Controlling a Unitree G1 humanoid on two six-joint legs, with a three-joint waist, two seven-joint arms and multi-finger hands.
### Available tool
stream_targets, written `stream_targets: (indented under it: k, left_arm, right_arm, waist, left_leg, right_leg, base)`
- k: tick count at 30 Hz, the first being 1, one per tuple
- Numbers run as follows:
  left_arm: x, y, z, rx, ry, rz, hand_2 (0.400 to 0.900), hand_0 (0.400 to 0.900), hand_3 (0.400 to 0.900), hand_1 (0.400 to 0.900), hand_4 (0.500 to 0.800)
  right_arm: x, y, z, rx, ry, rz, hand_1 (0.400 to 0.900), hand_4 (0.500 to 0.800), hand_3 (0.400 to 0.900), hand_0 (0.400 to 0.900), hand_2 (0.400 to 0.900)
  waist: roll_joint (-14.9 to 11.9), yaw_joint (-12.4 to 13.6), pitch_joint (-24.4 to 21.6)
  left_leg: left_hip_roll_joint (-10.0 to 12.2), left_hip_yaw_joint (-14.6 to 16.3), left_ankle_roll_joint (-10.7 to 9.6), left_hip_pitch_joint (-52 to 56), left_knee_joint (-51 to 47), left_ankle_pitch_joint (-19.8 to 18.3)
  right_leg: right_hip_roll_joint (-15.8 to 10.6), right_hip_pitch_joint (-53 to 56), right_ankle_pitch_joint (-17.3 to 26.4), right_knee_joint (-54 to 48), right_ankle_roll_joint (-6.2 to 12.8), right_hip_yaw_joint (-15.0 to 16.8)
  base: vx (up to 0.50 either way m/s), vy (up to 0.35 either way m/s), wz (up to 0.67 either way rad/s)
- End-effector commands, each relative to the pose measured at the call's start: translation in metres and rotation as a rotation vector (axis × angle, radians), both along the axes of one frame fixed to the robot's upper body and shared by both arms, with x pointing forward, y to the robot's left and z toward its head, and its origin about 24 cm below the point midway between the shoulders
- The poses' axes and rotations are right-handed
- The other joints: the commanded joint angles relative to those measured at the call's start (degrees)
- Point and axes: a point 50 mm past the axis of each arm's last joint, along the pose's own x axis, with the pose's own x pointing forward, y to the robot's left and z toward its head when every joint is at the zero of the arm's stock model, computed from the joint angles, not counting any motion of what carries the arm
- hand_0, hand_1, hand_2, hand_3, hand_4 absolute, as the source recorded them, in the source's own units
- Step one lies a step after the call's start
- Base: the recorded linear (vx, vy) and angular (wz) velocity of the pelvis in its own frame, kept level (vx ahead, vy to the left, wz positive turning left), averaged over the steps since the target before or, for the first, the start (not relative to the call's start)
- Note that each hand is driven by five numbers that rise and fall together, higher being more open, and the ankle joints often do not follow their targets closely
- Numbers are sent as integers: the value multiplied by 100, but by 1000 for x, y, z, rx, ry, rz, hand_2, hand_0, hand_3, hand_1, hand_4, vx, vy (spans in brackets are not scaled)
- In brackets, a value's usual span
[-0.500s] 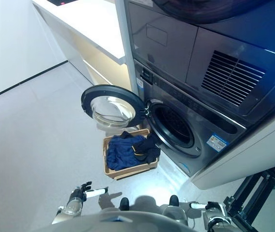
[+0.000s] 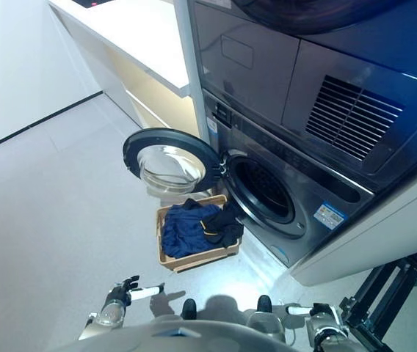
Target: Put the clothes in the basket into the washing machine.
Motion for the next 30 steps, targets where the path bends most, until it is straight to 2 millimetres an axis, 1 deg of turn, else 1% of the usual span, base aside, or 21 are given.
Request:
stream_targets:
  k: [1, 2, 3, 4, 5, 6, 9, 12, 15, 16, 17, 18, 22, 23, 24, 25, 26, 27, 28, 29, 30]
  left_arm:
    - [41, 13, 20, 42, -153, 4, 900, 900, 900, 900, 800]
    - [42, 14, 22, 44, -164, 2, 900, 900, 900, 900, 800]
    - [43, 13, 23, 44, -171, 0, 900, 900, 900, 900, 800]
    - [43, 13, 23, 44, -172, 1, 900, 900, 900, 900, 800]
    - [44, 12, 24, 43, -185, -7, 900, 900, 900, 900, 800]
    - [45, 12, 24, 43, -186, -6, 900, 900, 900, 900, 800]
    - [50, 10, 30, 41, -233, -22, 900, 900, 900, 900, 800]
    - [54, 4, 35, 26, -273, -44, 900, 900, 900, 900, 800]
    - [57, -3, 37, 7, -298, -62, 900, 900, 900, 900, 800]
    - [58, -7, 38, 3, -307, -75, 900, 900, 900, 900, 800]
    - [58, -7, 38, 3, -308, -75, 900, 900, 900, 900, 800]
    - [60, -10, 39, -1, -317, -83, 900, 900, 900, 900, 800]
    - [74, -24, 47, -28, -383, -125, 900, 900, 900, 900, 800]
    - [80, -32, 53, -48, -420, -144, 900, 900, 900, 900, 800]
    - [80, -32, 53, -49, -421, -145, 900, 900, 900, 900, 800]
    - [84, -35, 55, -53, -435, -153, 900, 900, 900, 900, 800]
    - [93, -40, 63, -57, -482, -176, 900, 900, 900, 900, 800]
    - [93, -40, 63, -57, -482, -176, 900, 900, 900, 900, 800]
    - [100, -46, 72, -68, -530, -206, 900, 900, 900, 900, 800]
    - [100, -46, 72, -68, -530, -206, 900, 900, 900, 900, 800]
    - [108, -54, 81, -88, -578, -233, 900, 900, 900, 900, 800]
  right_arm:
    - [63, -3, 25, -73, -176, 121, 900, 800, 900, 900, 900]
    - [88, 3, 36, -79, -258, 183, 900, 800, 900, 900, 900]
    - [99, 6, 42, -88, -289, 216, 900, 800, 900, 900, 900]
    - [99, 6, 42, -88, -289, 217, 900, 800, 900, 900, 900]
    - [124, 11, 57, -115, -355, 290, 900, 800, 900, 900, 900]
    - [124, 11, 57, -115, -355, 291, 900, 800, 900, 900, 900]
    - [175, 19, 97, -232, -474, 452, 900, 800, 900, 900, 900]
    - [214, 28, 133, -348, -558, 568, 900, 800, 900, 900, 900]
    - [240, 32, 164, -468, -608, 637, 900, 800, 900, 900, 900]
    - [246, 33, 173, -510, -618, 661, 900, 800, 900, 900, 900]
    - [246, 33, 173, -511, -619, 661, 900, 800, 900, 900, 900]
    - [256, 34, 190, -578, -651, 693, 900, 800, 900, 900, 900]
    - [277, 31, 231, -729, -716, 715, 900, 800, 900, 900, 900]
    - [283, 27, 248, -798, -732, 716, 900, 800, 900, 900, 900]
    - [283, 27, 248, -798, -732, 716, 900, 800, 900, 900, 900]
    - [286, 25, 258, -846, -739, 720, 900, 800, 900, 900, 900]
    - [292, 19, 284, -974, -757, 727, 900, 800, 900, 900, 900]
    - [292, 19, 284, -974, -757, 727, 900, 800, 900, 900, 900]
    - [293, 10, 300, -1072, -743, 727, 900, 800, 900, 900, 900]
    - [293, 10, 300, -1073, -743, 727, 900, 800, 900, 900, 900]
    - [294, 1, 317, -1148, -744, 705, 900, 800, 900, 900, 900]
  waist:
    - [-209, 151, 387]
    - [-197, 189, 520]
    - [-194, 208, 589]
    - [-194, 205, 583]
    - [-190, 259, 720]
    - [-190, 256, 712]
    - [-134, 429, 1043]
    - [-47, 606, 1302]
    - [20, 763, 1515]
    - [47, 809, 1578]
    - [49, 807, 1576]
    - [76, 850, 1670]
    - [207, 971, 1945]
    - [279, 1012, 2070]
    - [287, 1020, 2068]
    - [306, 1055, 2106]
    - [391, 1093, 2241]
    - [390, 1095, 2230]
    - [465, 1133, 2307]
    - [464, 1133, 2299]
    - [557, 1191, 2332]
  left_leg:
    - [-288, 6, 211, -133, 408, -566]
    - [-308, 5, 217, -261, 466, -549]
    - [-319, 2, 219, -355, 506, -538]
    - [-320, 2, 220, -372, 516, -540]
    - [-346, -13, 218, -533, 580, -513]
    - [-346, -12, 219, -552, 591, -516]
    - [-422, -37, 214, -980, 792, -469]
    - [-443, -77, 211, -1381, 990, -428]
    - [-463, -119, 215, -1725, 1143, -388]
    - [-479, -133, 216, -1816, 1183, -383]
    - [-479, -134, 216, -1829, 1192, -385]
    - [-485, -133, 215, -1970, 1252, -369]
    - [-578, -192, 229, -2444, 1528, -367]
    - [-629, -214, 245, -2663, 1646, -359]
    - [-621, -211, 243, -2683, 1689, -397]
    - [-641, -232, 250, -2789, 1748, -400]
    - [-714, -249, 260, -3119, 1933, -395]
    - [-715, -248, 261, -3141, 1947, -401]
    - [-770, -285, 269, -3401, 2097, -416]
    - [-770, -284, 269, -3415, 2104, -418]
    - [-848, -315, 275, -3751, 2292, -437]
  right_leg:
    - [-34, -11, -362, 468, 103, -124]
    - [-45, -119, -333, 498, 98, -126]
    - [-50, -195, -315, 516, 95, -125]
    - [-51, -210, -316, 522, 95, -124]
    - [-57, -357, -274, 542, 89, -112]
    - [-58, -375, -275, 549, 89, -111]
    - [-91, -729, -190, 630, 86, -121]
    - [-146, -1106, -142, 789, 78, -121]
    - [-195, -1399, -97, 923, 69, -142]
    - [-220, -1470, -82, 956, 71, -156]
    - [-221, -1481, -82, 961, 71, -156]
    - [-237, -1598, -73, 1008, 72, -173]
    - [-333, -2051, -90, 1262, 67, -174]
    - [-389, -2279, -92, 1400, 64, -176]
    - [-383, -2298, -121, 1437, 62, -170]
    - [-411, -2383, -127, 1475, 60, -175]
    - [-473, -2717, -131, 1684, 68, -169]
    - [-474, -2738, -135, 1695, 68, -167]
    - [-548, -2995, -167, 1866, 68, -170]
    - [-549, -3009, -170, 1874, 68, -168]
    - [-618, -3308, -205, 2045, 70, -187]
  base:
    - [-85, 12, 0]
    - [-93, 18, 0]
    - [-94, 18, 0]
    - [-104, 14, 2]
    - [-70, 8, 2]
    - [-122, 18, 4]
    - [-141, 29, 7]
    - [-148, 40, 10]
    - [-109, 47, 11]
    - [-66, 29, 10]
    - [-73, 34, 12]
    - [-61, 34, 8]
    - [-105, 71, 15]
    - [-86, 65, 18]
    - [-76, 51, 13]
    - [-99, 49, 17]
    - [-104, 51, 18]
    - [-133, 86, 24]
    - [-53, 46, 10]
    - [-103, 71, 27]
    - [-73, 51, 24]
